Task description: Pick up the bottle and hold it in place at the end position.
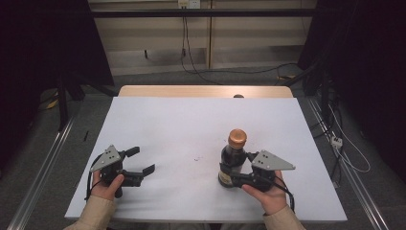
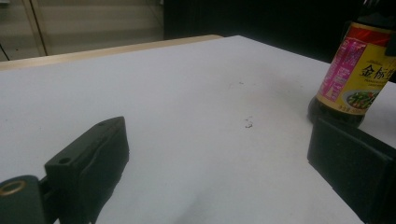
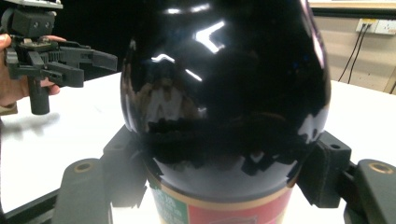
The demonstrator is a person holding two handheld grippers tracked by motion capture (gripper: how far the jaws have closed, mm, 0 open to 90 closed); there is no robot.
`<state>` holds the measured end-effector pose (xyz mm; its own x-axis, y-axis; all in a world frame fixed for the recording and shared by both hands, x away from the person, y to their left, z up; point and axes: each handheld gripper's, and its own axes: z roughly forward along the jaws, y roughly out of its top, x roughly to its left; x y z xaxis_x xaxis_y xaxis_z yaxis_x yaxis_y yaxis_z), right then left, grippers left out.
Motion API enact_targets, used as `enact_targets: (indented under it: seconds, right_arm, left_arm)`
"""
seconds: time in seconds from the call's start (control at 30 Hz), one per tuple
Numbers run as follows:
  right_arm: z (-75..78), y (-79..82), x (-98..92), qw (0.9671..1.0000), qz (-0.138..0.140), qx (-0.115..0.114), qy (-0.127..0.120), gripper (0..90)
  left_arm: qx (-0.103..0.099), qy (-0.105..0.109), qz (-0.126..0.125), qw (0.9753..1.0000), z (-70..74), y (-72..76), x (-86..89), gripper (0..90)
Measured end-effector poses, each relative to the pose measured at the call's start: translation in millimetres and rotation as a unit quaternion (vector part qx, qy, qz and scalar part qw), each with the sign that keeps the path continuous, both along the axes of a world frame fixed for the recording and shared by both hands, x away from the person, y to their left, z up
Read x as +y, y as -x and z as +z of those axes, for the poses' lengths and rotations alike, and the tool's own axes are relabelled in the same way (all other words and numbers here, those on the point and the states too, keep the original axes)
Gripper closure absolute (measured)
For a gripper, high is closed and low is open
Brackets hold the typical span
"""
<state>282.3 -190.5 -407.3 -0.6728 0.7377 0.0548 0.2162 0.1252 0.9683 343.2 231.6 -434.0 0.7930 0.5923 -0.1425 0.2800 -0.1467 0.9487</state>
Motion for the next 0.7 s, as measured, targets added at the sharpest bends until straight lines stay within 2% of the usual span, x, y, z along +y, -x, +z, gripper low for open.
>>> enact_targets:
  seconds: [0.1,0.4,0.5,0.63,0.7]
  right_arm:
    - [1.8,-0.5,0.5,1.0,0.001,-0.003,0.008,30.2]
    - [4.9,-9.2,2.9,0.9999,0.013,-0.001,0.011,30.6]
    - [6.1,-12.1,5.7,0.9996,0.014,-0.009,0.021,30.6]
    - [8.8,-18.3,5.7,0.9998,0.015,-0.009,0.004,30.6]
    - [11.5,-21.2,6.6,0.9998,0.014,-0.013,0.01,30.6]
  left_arm:
    - [0.0,-0.002,0.0,1.0,-0.1,0.1,-0.6,5.3]
    - [0.0,0.0,0.0,1.0,0.2,0.2,0.2,5.3]
    - [-0.002,-0.003,-0.001,1.0,-0.1,0.1,0.2,5.4]
    - [-0.001,0.0,0.0,1.0,-0.3,0.3,0.4,5.3]
    - [-0.001,0.0,0.0,1.0,-0.3,0.3,0.8,5.3]
